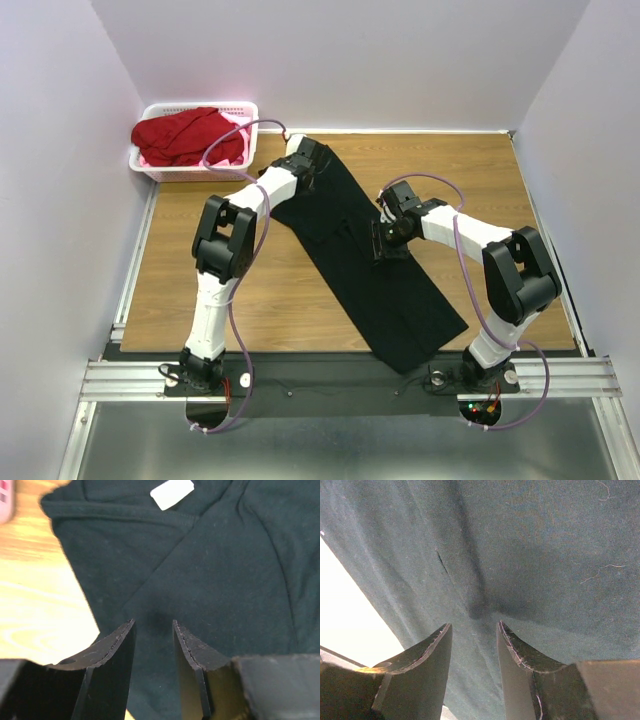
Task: Fold and stack the t-shirts
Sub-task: Fold the tshirt
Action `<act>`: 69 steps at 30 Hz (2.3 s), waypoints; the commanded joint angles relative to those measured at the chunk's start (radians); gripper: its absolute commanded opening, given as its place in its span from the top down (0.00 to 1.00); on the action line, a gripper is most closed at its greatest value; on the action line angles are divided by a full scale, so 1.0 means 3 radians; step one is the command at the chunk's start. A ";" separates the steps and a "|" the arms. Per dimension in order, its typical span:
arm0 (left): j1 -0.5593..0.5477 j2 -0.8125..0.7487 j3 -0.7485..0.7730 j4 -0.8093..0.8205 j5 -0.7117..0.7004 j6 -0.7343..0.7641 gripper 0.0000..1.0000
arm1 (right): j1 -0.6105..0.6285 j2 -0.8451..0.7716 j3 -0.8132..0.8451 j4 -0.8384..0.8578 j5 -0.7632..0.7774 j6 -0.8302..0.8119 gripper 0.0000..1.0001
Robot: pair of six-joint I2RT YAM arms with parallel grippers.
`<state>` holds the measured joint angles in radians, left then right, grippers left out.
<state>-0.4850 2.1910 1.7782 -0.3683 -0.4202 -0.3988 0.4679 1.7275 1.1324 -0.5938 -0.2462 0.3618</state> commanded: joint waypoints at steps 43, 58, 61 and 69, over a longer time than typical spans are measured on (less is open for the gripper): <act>-0.0106 -0.0110 -0.0278 0.0267 0.0664 -0.0113 0.29 | 0.0143 -0.0502 -0.0615 -0.0378 0.0228 -0.0025 0.31; 0.0149 0.1236 0.1665 -0.0133 0.0828 0.0414 0.28 | 0.0526 0.0525 0.0095 -0.0041 -0.0243 0.0174 0.31; 0.0221 0.1251 0.1722 0.0066 0.0996 0.0460 0.26 | 0.0532 0.0648 0.0341 0.0016 -0.0187 0.0231 0.31; 0.0262 0.0828 0.1646 0.0287 0.1140 0.0563 0.18 | 0.0527 0.0424 0.0648 -0.0005 -0.0018 0.0154 0.31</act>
<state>-0.4068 2.5519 2.2543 -0.3206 -0.1085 -0.2615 0.6224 1.9125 1.2968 -0.6605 -0.3145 0.4297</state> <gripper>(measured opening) 0.809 0.687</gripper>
